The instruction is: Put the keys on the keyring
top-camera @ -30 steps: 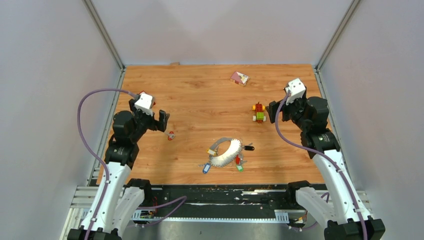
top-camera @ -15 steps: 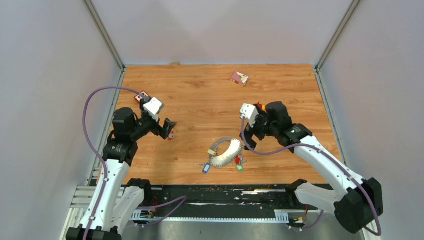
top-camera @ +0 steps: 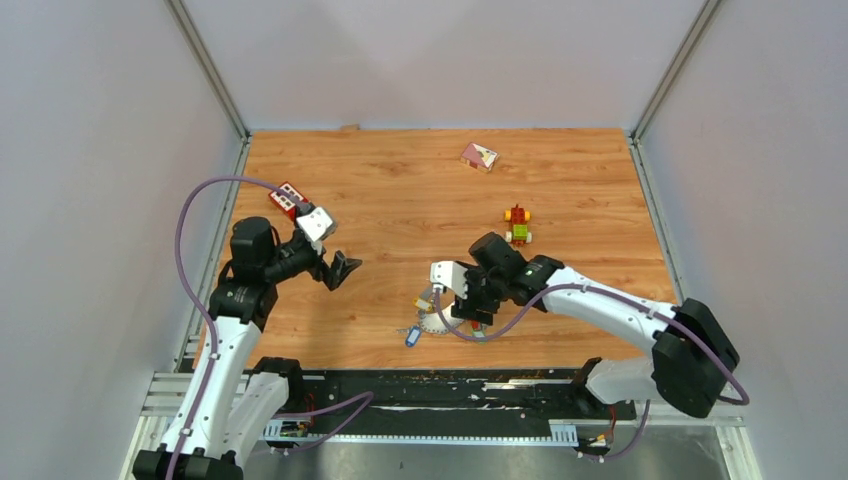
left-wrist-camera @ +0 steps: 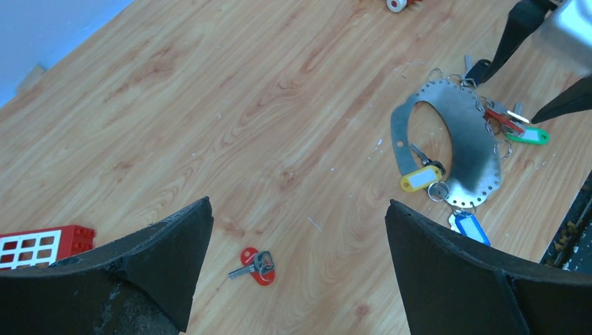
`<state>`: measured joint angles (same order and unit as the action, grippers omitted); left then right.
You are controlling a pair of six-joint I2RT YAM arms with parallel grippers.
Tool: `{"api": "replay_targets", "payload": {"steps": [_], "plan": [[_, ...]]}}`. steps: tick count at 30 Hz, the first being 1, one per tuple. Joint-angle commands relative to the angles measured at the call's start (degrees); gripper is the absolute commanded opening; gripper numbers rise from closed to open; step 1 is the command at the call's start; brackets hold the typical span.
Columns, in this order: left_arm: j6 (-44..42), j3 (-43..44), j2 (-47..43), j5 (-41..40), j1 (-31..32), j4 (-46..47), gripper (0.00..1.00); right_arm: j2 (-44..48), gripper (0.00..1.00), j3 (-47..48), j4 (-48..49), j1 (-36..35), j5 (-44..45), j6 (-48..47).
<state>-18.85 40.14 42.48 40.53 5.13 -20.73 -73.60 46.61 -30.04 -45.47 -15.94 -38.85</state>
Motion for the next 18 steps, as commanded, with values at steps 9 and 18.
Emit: {"api": "replay_targets", "payload": {"steps": [9,18], "plan": [[-2.26,-0.63,-0.33,3.65,-0.03,0.02,1.0,-9.98,0.56,8.86,-2.9,3.98,8.07,-1.79],[-2.72,-0.9,-0.71,4.64,-0.06,0.01,1.0,-19.59,0.46,18.56,-10.94,12.88,-3.34,-6.31]]}}
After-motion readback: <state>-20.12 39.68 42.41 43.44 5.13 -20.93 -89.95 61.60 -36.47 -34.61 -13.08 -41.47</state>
